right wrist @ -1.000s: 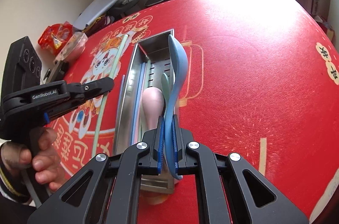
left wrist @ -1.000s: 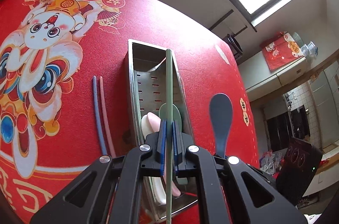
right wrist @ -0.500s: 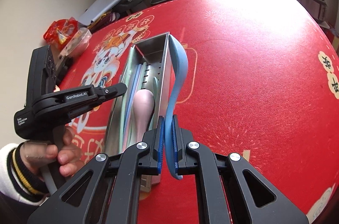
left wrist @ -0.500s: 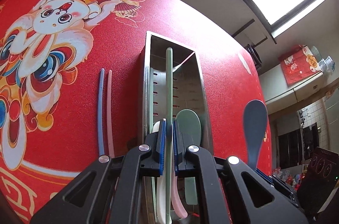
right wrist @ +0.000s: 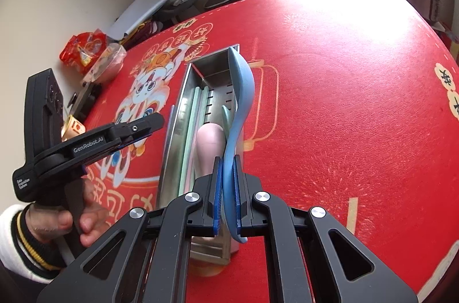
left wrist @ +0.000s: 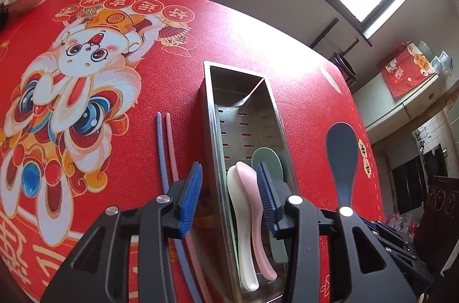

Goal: Organize utensils
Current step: 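Lower the blue spoon into the steel tray and open the right tool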

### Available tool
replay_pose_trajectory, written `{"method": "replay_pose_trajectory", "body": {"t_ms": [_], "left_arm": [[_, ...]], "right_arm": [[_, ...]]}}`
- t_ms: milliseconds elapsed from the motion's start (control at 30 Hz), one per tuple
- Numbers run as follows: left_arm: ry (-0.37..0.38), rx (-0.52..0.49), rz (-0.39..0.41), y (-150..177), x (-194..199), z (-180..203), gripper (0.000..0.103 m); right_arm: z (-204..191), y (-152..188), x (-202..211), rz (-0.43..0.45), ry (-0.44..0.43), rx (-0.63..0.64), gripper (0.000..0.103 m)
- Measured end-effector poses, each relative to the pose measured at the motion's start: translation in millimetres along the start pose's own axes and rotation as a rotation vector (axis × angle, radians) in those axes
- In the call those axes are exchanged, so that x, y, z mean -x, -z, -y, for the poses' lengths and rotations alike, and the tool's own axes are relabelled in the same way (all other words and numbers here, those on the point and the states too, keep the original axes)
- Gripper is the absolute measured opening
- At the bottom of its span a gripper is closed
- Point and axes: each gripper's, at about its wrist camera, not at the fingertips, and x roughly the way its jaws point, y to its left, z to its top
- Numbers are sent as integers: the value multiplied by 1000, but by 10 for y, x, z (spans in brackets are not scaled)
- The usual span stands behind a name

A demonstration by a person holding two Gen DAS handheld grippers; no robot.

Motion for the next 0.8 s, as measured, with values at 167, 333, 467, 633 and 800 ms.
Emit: {"method": "replay_pose_trajectory", "body": {"t_ms": [167, 333, 467, 633, 800], "left_arm": [[-66, -62, 29, 29, 200, -91, 67], [-142, -103, 42, 68, 348, -269, 79], [-186, -116, 34, 102, 410, -416, 83], [-220, -117, 15, 163, 419, -557, 83], [-249, -131, 11, 184, 442, -638, 85]], "right_arm": [[-146, 40, -73, -9, 16, -9, 7], [-293, 78, -194, -34, 59, -8, 7], [-380, 128, -312, -71, 110, -3, 7], [-500, 166, -437, -118, 182, 41, 7], [-584, 173, -551, -158, 272, 93, 7]]}}
